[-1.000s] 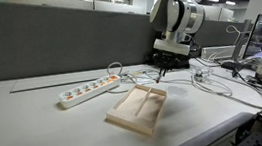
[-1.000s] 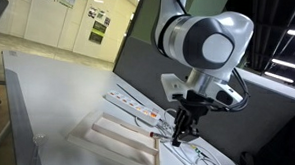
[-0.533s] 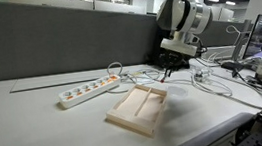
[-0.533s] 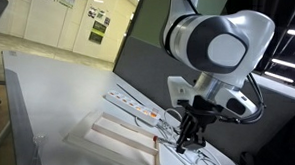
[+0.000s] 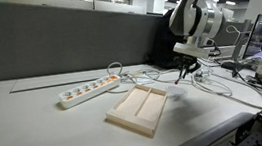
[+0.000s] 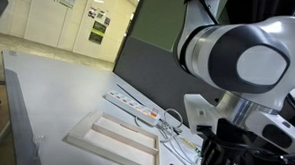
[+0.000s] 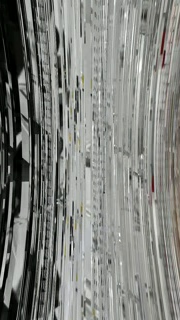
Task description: Remove the screwdriver from the tray and put it on the table
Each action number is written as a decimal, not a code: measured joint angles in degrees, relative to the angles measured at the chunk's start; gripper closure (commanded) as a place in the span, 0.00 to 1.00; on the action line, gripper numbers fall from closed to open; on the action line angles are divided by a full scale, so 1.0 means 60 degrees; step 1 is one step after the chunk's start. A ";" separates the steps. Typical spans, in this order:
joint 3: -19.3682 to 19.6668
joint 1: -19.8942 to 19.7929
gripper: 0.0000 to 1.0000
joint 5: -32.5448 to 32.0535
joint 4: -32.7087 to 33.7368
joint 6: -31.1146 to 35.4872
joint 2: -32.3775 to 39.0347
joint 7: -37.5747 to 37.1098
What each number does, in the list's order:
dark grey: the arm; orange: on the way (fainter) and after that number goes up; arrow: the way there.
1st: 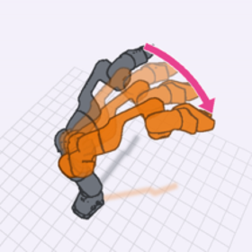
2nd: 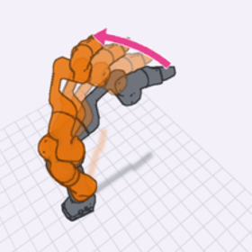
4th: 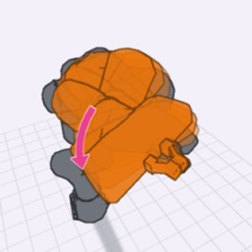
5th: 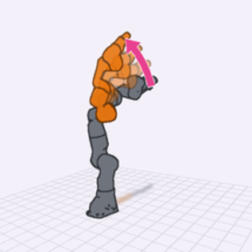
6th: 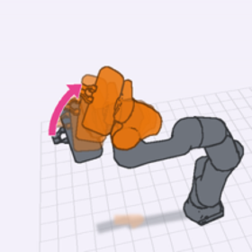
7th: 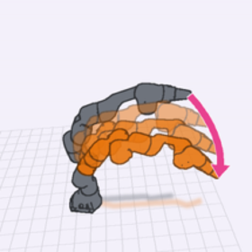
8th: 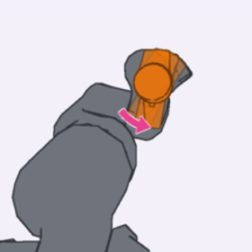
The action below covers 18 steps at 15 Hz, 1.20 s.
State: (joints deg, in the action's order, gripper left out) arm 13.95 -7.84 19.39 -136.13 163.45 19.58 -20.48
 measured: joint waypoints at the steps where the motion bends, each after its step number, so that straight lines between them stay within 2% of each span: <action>1: 0.0076 -0.0039 0.94 0.0000 0.0016 0.0042 0.0079 -0.0028; 11: 0.0078 -0.0102 0.94 0.0169 0.0915 0.0047 0.1119 -0.0408; 18: -0.0209 -0.0174 0.94 0.0297 0.1715 -0.0241 0.1923 -0.0443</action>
State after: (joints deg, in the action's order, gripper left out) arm 12.69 -8.88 21.17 -125.84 162.00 31.12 -23.14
